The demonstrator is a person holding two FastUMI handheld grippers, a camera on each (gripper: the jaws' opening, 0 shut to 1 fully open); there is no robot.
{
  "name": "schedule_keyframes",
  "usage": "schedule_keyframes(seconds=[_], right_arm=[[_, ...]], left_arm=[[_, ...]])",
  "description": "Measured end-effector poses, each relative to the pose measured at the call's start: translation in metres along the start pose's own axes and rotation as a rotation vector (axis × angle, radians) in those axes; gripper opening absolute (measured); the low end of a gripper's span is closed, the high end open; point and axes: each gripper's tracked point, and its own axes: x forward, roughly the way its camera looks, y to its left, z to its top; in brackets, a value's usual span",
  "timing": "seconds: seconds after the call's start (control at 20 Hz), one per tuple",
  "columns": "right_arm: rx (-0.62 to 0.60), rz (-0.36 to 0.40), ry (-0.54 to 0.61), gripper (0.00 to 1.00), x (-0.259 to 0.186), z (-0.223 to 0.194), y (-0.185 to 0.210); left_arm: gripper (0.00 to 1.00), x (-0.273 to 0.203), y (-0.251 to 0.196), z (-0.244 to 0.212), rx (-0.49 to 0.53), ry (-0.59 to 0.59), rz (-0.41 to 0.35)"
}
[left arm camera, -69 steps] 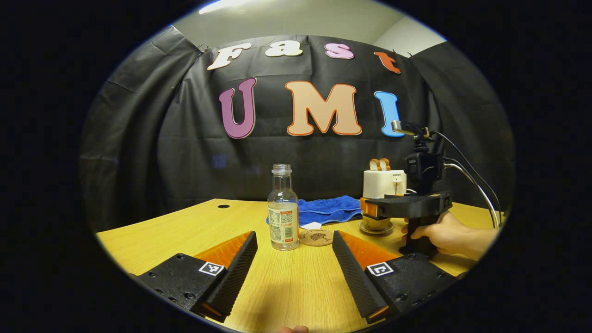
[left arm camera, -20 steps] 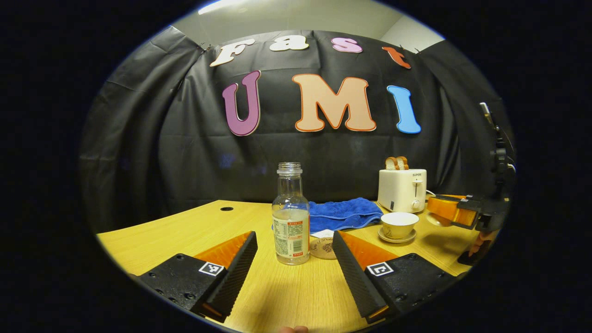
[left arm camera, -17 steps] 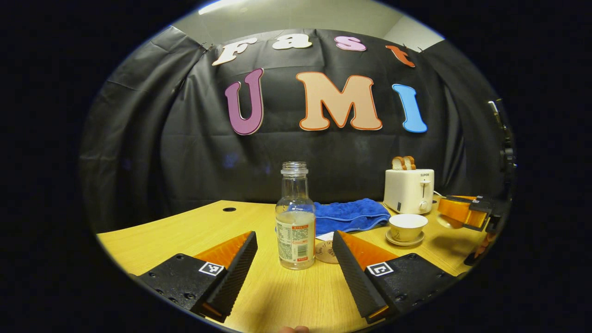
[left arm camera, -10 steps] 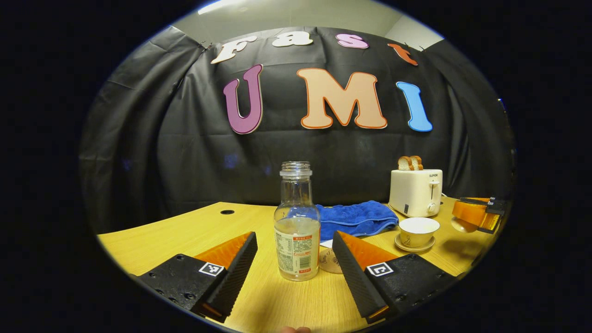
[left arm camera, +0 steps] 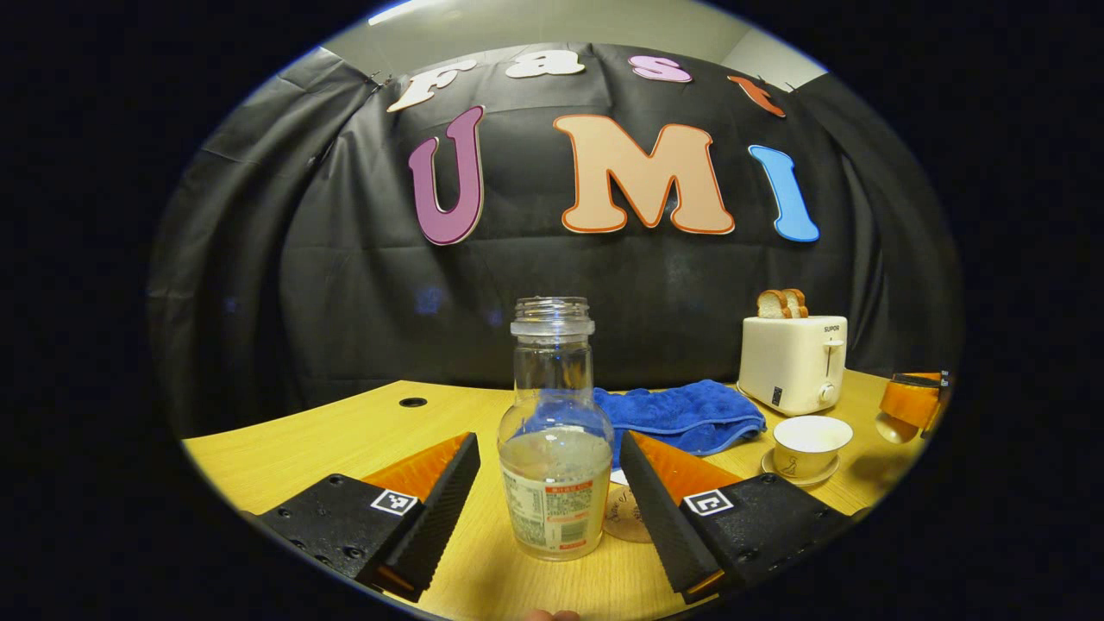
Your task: Open the teacup lid with one hand, grasp the water bottle and pour water into the teacup with the other hand; after pouring, place the water bottle on the coaster and then close the teacup lid.
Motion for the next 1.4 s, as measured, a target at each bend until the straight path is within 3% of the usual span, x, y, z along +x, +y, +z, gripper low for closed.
schedule_keyframes(seconds=[0.2, 0.35, 0.4, 0.45, 0.7, 0.8, 1.05, 1.4], right_arm=[[0.0, 0.0, 0.0, 0.27, 0.0, 0.0, 0.0], [0.0, 0.0, 0.0, 0.27, 0.0, 0.0, 0.0], [0.0, 0.0, -0.001, 0.27, 0.0, 0.0, 0.0], [0.0, 0.0, -0.001, 0.27, 0.0, 0.0, 0.0], [0.0, -0.001, -0.001, 0.27, -0.003, 0.0, -0.001], [0.0, -0.016, -0.001, 0.27, -0.004, 0.0, -0.005], [-0.003, -0.086, 0.0, 0.27, -0.01, 0.0, -0.024], [-0.006, -0.259, -0.006, 0.27, -0.027, 0.004, -0.087]], left_arm=[[0.95, 0.015, -0.002, -0.001, 0.0, -0.001, -0.02], [0.95, 0.02, -0.009, 0.0, -0.002, -0.006, -0.078], [0.81, 0.019, -0.008, -0.001, -0.002, 0.002, -0.077], [0.74, 0.021, -0.009, -0.001, 0.0, 0.0, -0.078], [0.72, 0.019, -0.011, -0.004, 0.054, 0.025, -0.063], [0.71, 0.02, -0.012, -0.005, 0.189, 0.02, -0.049], [0.7, 0.03, -0.032, -0.017, 0.685, 0.049, -0.081], [0.7, 0.043, -0.089, -0.017, 1.045, 0.036, -0.193]])
